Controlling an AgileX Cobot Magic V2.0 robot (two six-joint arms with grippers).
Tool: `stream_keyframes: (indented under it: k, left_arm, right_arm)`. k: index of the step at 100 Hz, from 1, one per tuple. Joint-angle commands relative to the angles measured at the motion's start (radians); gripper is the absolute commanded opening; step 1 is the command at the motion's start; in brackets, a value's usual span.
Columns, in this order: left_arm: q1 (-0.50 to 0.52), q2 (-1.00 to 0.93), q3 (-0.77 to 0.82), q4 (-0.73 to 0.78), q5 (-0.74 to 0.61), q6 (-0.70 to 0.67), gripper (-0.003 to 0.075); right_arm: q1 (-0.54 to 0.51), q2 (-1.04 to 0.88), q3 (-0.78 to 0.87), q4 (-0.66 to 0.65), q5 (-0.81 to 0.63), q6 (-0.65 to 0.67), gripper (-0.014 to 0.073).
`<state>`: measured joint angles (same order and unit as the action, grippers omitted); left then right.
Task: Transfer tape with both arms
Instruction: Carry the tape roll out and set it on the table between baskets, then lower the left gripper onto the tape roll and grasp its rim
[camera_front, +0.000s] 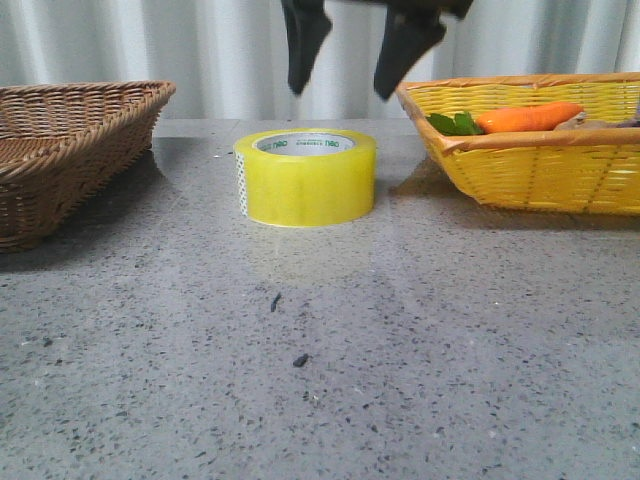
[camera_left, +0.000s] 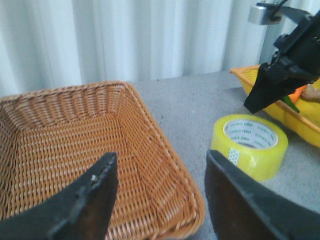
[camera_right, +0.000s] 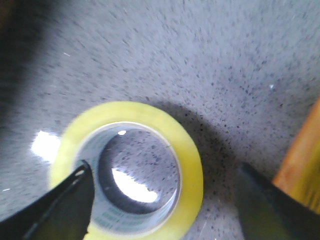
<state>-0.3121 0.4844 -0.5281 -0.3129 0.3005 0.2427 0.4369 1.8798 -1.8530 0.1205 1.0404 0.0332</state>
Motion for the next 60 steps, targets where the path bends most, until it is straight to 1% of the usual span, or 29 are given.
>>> stream_keyframes:
  k: [1,8,9,10,12,14,16,17,21,27,39,45,60]
  left_arm:
    - [-0.008,0.059,-0.091,-0.017,-0.075,-0.002,0.0366]
    - [-0.008,0.113,-0.144,-0.017,-0.072,-0.002,0.0366]
    - [-0.008,0.119,-0.150,-0.017,-0.070,-0.002,0.0366]
    - [-0.008,0.126,-0.156,-0.017,-0.070,-0.002,0.0366]
    - [-0.008,0.145,-0.174,-0.017,-0.064,-0.002,0.0366]
    - [-0.008,0.165,-0.193,-0.017,-0.059,-0.002,0.0366]
    - [-0.008,0.186,-0.213,-0.017,-0.052,-0.002,0.0366]
    - [-0.008,0.193,-0.220,-0.017,-0.050,-0.002,0.0366]
    - [-0.012,0.238,-0.261,-0.017,-0.035,-0.002,0.0366]
    - [-0.029,0.310,-0.328,-0.017,-0.014,-0.002,0.0366]
    - [-0.077,0.458,-0.477,-0.017,0.072,-0.002,0.0367]
    - [-0.101,0.535,-0.556,-0.017,0.135,-0.002,0.0367]
    - [-0.129,0.743,-0.798,-0.029,0.312,-0.002,0.0366]
  right_arm:
    - [-0.003,-0.158,-0.033,0.017,-0.023,-0.003,0.0420]
    - [-0.003,-0.240,-0.033,0.017,-0.012,-0.021,0.0307]
    - [-0.003,-0.257,-0.033,0.017,-0.009,-0.033,0.0267]
    - [-0.003,-0.266,-0.033,0.017,-0.009,-0.033,0.0267]
    - [-0.003,-0.292,-0.033,0.017,-0.003,-0.045,0.0213]
    - [-0.003,-0.309,-0.033,0.017,0.000,-0.051,0.0185]
    - [-0.003,-0.344,-0.033,0.017,0.009,-0.061,0.0130]
    - [-0.003,-0.353,-0.033,0.017,0.009,-0.064,0.0130]
    - [-0.003,-0.404,-0.033,0.017,0.025,-0.085,0.0034]
    - [-0.003,-0.471,-0.033,0.017,0.047,-0.110,-0.0066]
    - [-0.003,-0.611,-0.029,-0.005,0.086,-0.125,-0.0062]
    - [-0.003,-0.672,-0.012,-0.021,0.089,-0.125,-0.0062]
    - [-0.003,-0.851,0.117,-0.071,0.062,-0.125,-0.0062]
